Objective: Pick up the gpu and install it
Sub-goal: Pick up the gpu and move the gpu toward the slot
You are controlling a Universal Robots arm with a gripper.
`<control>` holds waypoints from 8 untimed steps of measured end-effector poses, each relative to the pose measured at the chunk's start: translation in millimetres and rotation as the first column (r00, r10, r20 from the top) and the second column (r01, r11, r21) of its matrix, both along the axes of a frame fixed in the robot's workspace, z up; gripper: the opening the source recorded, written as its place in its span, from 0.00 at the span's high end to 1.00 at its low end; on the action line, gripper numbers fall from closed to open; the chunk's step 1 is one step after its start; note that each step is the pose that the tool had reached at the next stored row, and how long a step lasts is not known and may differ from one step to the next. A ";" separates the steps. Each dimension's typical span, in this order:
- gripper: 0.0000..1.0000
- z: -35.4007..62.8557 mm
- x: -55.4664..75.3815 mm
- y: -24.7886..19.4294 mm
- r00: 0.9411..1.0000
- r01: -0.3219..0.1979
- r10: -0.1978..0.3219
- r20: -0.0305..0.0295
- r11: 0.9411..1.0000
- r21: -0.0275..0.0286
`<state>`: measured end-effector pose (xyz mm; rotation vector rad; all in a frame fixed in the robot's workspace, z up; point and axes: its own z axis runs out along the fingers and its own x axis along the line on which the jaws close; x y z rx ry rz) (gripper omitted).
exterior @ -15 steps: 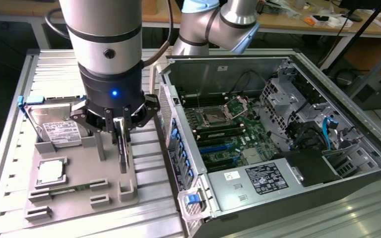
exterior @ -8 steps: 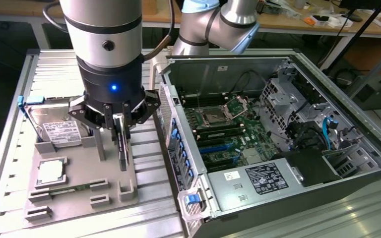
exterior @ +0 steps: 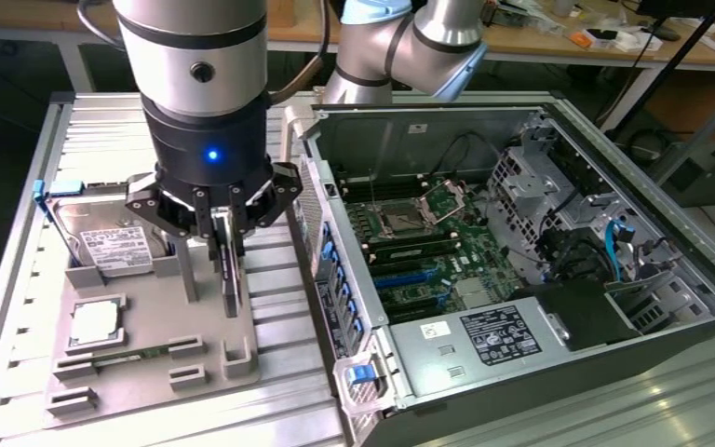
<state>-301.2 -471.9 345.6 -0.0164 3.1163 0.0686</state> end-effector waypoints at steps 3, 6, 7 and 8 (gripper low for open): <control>0.73 3.4 0.0 0.0 1.000 0.000 0.000 0.000 1.000 0.000; 0.73 6.7 0.0 0.0 1.000 0.000 0.000 0.000 1.000 0.000; 0.73 7.8 0.0 0.0 1.000 0.000 0.000 0.000 1.000 0.000; 0.73 9.0 0.0 0.0 1.000 0.000 0.000 0.000 1.000 0.000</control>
